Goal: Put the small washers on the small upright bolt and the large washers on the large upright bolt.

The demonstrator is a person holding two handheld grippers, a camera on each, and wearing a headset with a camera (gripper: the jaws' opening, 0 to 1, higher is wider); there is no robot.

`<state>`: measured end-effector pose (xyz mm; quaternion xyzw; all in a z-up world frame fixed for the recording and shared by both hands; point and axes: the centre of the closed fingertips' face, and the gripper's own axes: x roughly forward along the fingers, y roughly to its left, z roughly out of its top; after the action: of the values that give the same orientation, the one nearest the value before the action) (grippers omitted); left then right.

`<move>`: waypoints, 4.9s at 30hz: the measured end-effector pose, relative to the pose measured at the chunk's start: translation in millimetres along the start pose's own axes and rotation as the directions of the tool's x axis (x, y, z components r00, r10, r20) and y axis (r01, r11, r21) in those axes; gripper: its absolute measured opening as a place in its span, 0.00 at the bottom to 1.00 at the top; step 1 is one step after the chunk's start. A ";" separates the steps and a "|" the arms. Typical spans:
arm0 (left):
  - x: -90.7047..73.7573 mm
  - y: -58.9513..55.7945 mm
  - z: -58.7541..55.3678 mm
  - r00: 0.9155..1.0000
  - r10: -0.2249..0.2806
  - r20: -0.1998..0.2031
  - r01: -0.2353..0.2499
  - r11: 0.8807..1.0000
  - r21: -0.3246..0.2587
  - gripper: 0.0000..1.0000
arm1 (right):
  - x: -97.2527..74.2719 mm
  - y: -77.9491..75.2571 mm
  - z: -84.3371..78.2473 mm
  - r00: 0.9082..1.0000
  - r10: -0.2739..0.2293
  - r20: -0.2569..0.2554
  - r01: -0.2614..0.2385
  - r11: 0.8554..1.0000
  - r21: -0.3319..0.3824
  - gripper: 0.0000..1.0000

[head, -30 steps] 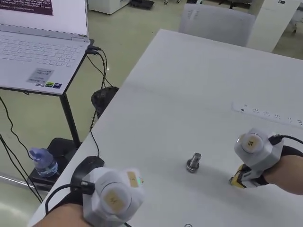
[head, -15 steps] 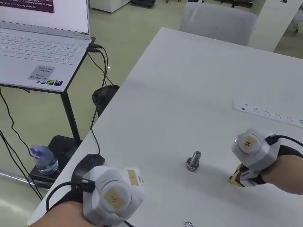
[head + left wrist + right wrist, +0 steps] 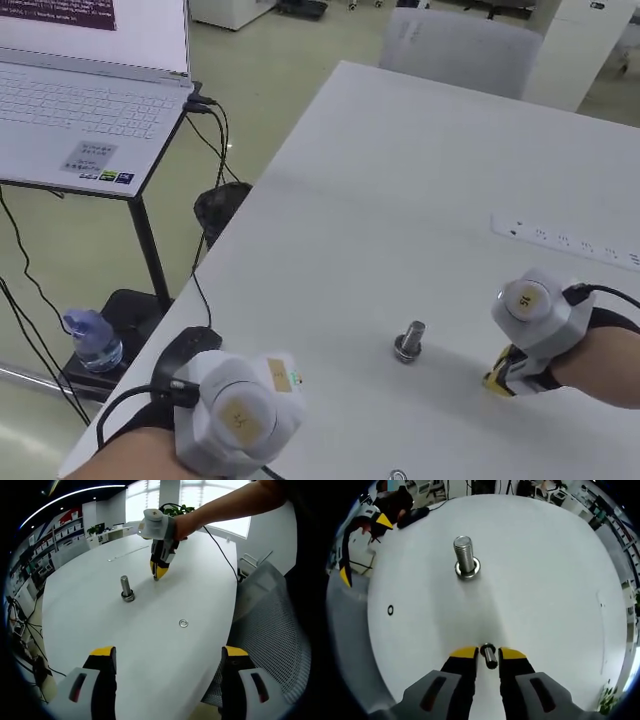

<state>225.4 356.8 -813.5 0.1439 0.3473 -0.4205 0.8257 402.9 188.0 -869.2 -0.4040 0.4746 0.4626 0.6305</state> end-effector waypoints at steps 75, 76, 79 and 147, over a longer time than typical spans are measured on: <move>-15.7 -7.7 9.6 0.999 0.039 0.022 -0.039 0.999 0.024 0.87 | -10.3 183.6 52.6 0.977 0.203 0.067 -0.166 0.918 -0.360 0.28; -15.8 -7.9 9.3 0.999 0.040 0.021 -0.040 0.999 0.023 0.87 | -8.0 183.6 51.6 0.977 0.202 0.063 -0.166 0.917 -0.362 0.28; -16.1 -8.3 9.0 0.999 0.042 0.021 -0.042 0.999 0.022 0.87 | -3.7 182.1 50.8 0.979 0.192 0.061 -0.158 0.919 -0.362 0.27; -10.2 -9.8 14.6 0.998 0.040 0.045 -0.040 0.999 0.007 0.87 | -36.1 124.6 -4.3 0.991 0.116 0.069 -0.104 0.981 -0.161 0.13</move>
<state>220.1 349.1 -795.5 0.1447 0.3238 -0.4084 0.8411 277.1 207.4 -843.8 -0.4072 0.4335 0.5481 0.5881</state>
